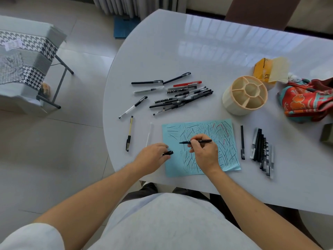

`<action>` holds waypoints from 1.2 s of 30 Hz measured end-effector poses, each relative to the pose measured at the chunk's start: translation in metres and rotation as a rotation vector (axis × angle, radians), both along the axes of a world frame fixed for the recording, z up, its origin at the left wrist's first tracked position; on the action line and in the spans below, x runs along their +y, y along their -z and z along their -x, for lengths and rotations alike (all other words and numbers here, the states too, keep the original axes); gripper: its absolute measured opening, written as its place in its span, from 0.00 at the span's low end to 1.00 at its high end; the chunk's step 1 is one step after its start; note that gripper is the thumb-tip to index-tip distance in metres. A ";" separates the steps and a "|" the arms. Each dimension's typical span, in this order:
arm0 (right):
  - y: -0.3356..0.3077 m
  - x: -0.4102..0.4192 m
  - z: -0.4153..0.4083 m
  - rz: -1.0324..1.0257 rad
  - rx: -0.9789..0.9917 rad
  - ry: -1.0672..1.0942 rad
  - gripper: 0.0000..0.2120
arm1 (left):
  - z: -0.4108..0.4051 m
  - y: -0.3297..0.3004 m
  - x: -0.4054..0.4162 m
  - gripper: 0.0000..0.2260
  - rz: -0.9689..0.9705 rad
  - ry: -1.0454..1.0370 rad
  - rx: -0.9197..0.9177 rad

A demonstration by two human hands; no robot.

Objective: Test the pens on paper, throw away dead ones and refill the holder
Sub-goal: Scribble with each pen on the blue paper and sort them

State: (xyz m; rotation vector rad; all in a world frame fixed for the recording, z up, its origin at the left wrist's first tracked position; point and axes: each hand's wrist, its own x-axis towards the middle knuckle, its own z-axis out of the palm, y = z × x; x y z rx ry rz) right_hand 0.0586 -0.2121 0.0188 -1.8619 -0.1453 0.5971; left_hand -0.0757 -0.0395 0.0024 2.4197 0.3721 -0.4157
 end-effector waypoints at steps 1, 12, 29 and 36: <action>-0.002 -0.001 0.002 -0.051 0.051 0.014 0.04 | 0.001 0.000 -0.001 0.14 0.010 -0.038 -0.010; -0.003 -0.008 0.011 -0.137 0.296 -0.087 0.05 | -0.016 -0.017 -0.015 0.09 0.029 -0.055 -0.053; -0.007 -0.074 -0.101 0.362 0.080 -0.063 0.09 | -0.046 -0.004 -0.034 0.20 0.145 -0.053 -0.008; 0.020 -0.107 -0.153 0.872 -0.186 -0.340 0.17 | -0.016 0.011 -0.014 0.14 -0.021 -0.087 -0.028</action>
